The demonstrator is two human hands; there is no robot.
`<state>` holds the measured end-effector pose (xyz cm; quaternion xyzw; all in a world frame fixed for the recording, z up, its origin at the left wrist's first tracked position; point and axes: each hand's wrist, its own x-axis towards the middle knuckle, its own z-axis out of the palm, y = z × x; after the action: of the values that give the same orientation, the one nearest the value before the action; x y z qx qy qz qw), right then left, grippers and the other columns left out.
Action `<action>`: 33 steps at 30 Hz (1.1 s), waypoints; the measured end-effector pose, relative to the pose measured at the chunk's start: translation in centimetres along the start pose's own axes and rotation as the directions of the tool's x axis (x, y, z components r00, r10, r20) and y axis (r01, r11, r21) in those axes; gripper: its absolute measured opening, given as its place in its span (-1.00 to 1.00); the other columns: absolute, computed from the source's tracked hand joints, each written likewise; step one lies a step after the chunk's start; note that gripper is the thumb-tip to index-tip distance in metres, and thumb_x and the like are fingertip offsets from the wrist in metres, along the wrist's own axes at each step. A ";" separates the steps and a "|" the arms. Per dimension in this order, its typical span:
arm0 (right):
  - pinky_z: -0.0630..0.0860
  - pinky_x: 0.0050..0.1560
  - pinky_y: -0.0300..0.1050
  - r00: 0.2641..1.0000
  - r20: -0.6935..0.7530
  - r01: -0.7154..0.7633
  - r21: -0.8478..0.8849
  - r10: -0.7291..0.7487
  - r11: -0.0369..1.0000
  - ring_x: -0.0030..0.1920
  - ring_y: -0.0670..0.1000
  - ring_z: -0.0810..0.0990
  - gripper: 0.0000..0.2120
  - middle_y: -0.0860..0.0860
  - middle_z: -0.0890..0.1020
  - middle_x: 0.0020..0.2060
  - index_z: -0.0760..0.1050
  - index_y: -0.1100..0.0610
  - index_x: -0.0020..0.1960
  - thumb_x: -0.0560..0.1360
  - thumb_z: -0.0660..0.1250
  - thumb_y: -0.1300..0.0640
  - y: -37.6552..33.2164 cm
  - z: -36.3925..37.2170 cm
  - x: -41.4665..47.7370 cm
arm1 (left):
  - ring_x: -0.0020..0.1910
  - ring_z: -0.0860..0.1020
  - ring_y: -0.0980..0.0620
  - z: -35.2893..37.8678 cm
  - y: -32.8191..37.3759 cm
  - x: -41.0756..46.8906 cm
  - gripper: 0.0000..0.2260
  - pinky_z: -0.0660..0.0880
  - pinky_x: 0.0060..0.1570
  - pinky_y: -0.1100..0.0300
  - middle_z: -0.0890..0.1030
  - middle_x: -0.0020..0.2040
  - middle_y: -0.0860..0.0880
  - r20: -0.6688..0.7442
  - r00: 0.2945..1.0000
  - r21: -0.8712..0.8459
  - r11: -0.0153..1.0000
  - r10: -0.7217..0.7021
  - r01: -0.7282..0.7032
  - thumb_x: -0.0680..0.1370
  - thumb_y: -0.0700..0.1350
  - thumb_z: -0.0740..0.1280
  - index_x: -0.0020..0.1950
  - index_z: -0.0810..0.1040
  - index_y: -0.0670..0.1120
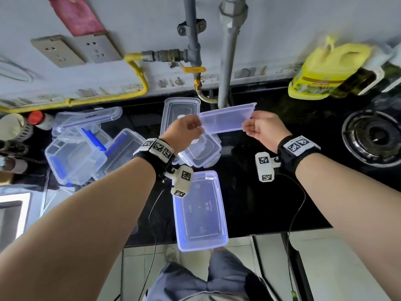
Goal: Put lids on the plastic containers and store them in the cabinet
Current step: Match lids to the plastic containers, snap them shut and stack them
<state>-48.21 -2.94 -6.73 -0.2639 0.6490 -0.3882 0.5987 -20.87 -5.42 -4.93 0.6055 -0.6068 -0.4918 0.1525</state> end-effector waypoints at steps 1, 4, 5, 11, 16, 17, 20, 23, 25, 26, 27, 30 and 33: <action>0.59 -0.02 -0.09 0.998 0.033 0.055 -0.067 -0.053 0.996 -0.20 0.03 0.63 -0.67 0.11 0.67 -0.22 0.65 0.13 0.06 0.57 0.18 0.43 -0.5 0.3 -0.2 | -0.08 0.68 0.05 -0.5 0.1 0.0 -0.86 0.62 0.03 0.13 0.73 -0.03 -0.02 -0.036 0.999 -0.019 1.000 0.009 -0.010 0.62 -0.07 0.41 0.17 0.67 -0.01; 0.59 -0.08 -0.09 0.976 0.061 0.216 -0.304 -0.207 0.928 -0.23 -0.05 0.55 -0.90 -0.01 0.59 -0.21 0.65 0.06 0.11 0.65 0.37 0.16 -1.5 1.3 -0.8 | -0.13 0.67 0.22 -1.7 0.5 -0.8 -0.76 0.67 0.04 0.19 0.68 -0.10 0.19 -0.110 0.994 -0.146 0.989 0.022 -0.038 0.61 0.13 0.40 0.19 0.69 0.05; 0.60 -0.08 -0.07 0.965 0.056 0.258 -0.377 -0.256 0.889 -0.22 -0.05 0.55 -0.87 -0.04 0.59 -0.20 0.64 0.08 0.14 0.65 0.38 0.07 -1.8 1.7 -1.1 | -0.12 0.66 0.23 -2.0 0.7 -1.3 -0.72 0.67 0.00 0.21 0.65 -0.10 0.23 -0.119 0.993 -0.181 0.982 0.021 -0.042 0.58 0.19 0.40 0.18 0.68 0.07; 0.54 -0.10 -0.03 0.924 0.077 0.356 -0.526 -0.374 0.772 -0.31 -0.13 0.56 -0.64 -0.03 0.64 -0.27 0.66 0.19 0.01 0.64 0.37 -0.13 -2.6 4.8 -4.7 | -0.21 0.70 -0.01 -4.4 0.2 -4.9 -0.80 0.71 -0.11 0.04 0.69 -0.20 -0.01 -0.150 0.986 -0.407 0.914 -0.066 -0.001 0.68 0.03 0.31 0.02 0.66 -0.04; 0.72 -0.03 0.19 0.950 0.084 0.293 -0.567 -0.300 0.770 -0.22 0.05 0.65 -0.67 0.05 0.66 -0.21 0.66 0.17 0.02 0.64 0.37 -0.11 -0.3 7.5 -8.9 | -0.37 0.63 0.02 -5.4 -2.3 -8.9 -0.79 0.71 -0.17 0.03 0.61 -0.18 -0.13 -0.078 0.989 -0.469 0.880 -0.129 0.077 0.71 -0.12 0.31 0.23 0.57 -0.25; 0.72 0.01 0.23 0.955 0.074 0.275 -0.575 -0.286 0.771 -0.18 0.11 0.68 -0.71 0.07 0.68 -0.18 0.65 0.14 0.04 0.64 0.37 -0.09 0.5 8.0 -9.7 | -0.29 0.63 -0.03 -5.3 -3.1 -9.7 -0.76 0.71 -0.06 -0.04 0.61 -0.12 -0.18 -0.043 0.988 -0.471 0.875 -0.150 0.112 0.70 -0.16 0.31 0.31 0.53 -0.26; 0.70 0.03 0.31 0.965 0.035 0.225 -0.625 -0.261 0.748 -0.06 0.32 0.74 -0.74 0.23 0.72 -0.07 0.61 0.18 0.09 0.65 0.38 -0.03 3.3 9.7 -12.5 | -0.03 0.65 -0.23 -4.6 -5.9 -12.6 -0.72 0.63 0.18 -0.24 0.62 0.05 -0.37 0.023 0.979 -0.445 0.874 -0.204 0.193 0.68 -0.24 0.31 0.38 0.47 -0.29; 0.73 -0.05 0.27 0.974 0.017 0.168 -0.719 -0.224 0.674 -0.11 0.33 0.74 -0.69 0.28 0.72 -0.08 0.62 0.27 0.10 0.66 0.36 -0.01 5.7 10.6 -14.7 | 0.03 0.73 -0.28 -3.7 -7.7 -15.1 -0.95 0.69 0.06 -0.21 0.69 0.08 -0.37 0.009 0.981 -0.313 0.931 -0.194 0.187 0.65 -0.26 0.33 0.00 0.53 -0.21; 0.75 -0.07 0.22 0.980 0.008 0.137 -0.746 -0.197 0.651 -0.15 0.26 0.76 -0.67 0.27 0.73 -0.09 0.64 0.29 0.09 0.67 0.34 0.00 6.5 10.8 -15.7 | -0.03 0.75 -0.26 -3.2 -8.6 -15.8 -0.88 0.71 -0.02 -0.18 0.71 0.01 -0.38 0.007 0.982 -0.231 0.955 -0.187 0.184 0.63 -0.25 0.34 -0.10 0.51 -0.23; 0.75 -0.07 0.22 0.983 0.005 0.126 -0.748 -0.184 0.652 -0.15 0.26 0.76 -0.66 0.28 0.73 -0.08 0.64 0.31 0.09 0.67 0.33 0.01 6.8 10.7 -16.1 | -0.05 0.75 -0.26 -2.8 -9.0 -16.1 -0.89 0.71 -0.03 -0.18 0.71 -0.01 -0.38 0.003 0.982 -0.210 0.960 -0.191 0.188 0.62 -0.24 0.34 -0.09 0.53 -0.24; 0.75 -0.07 0.21 0.985 0.005 0.118 -0.750 -0.172 0.651 -0.13 0.26 0.77 -0.65 0.31 0.73 -0.06 0.64 0.35 0.09 0.67 0.33 0.03 7.1 10.6 -16.3 | -0.06 0.75 -0.26 -2.4 -9.3 -16.3 -0.89 0.71 -0.03 -0.19 0.71 -0.03 -0.38 0.000 0.980 -0.193 0.962 -0.199 0.195 0.62 -0.24 0.33 -0.09 0.55 -0.25; 0.75 -0.04 0.22 0.992 0.004 0.086 -0.763 -0.128 0.640 -0.09 0.28 0.77 -0.63 0.35 0.73 -0.04 0.65 0.42 0.05 0.67 0.32 0.08 8.1 10.0 -16.7 | -0.11 0.76 -0.23 -0.8 -10.1 -16.5 -0.87 0.72 -0.07 -0.16 0.73 -0.09 -0.32 -0.019 0.971 -0.144 0.962 -0.238 0.232 0.59 -0.26 0.34 -0.10 0.59 -0.31; 0.75 -0.04 0.19 0.995 -0.013 0.052 -0.784 -0.099 0.619 -0.14 0.25 0.78 -0.62 0.35 0.73 -0.06 0.65 0.45 0.01 0.65 0.33 0.09 9.4 9.3 -16.6 | -0.11 0.75 -0.25 1.2 -11.0 -16.3 -0.85 0.72 -0.06 -0.16 0.69 -0.22 -0.20 -0.040 0.964 -0.087 0.962 -0.263 0.259 0.58 -0.26 0.32 -0.16 0.61 -0.24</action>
<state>-35.56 13.96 -4.79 -0.5141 0.7575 -0.0995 0.3898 -11.77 11.91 -7.39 0.6858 -0.4971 -0.5163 0.1264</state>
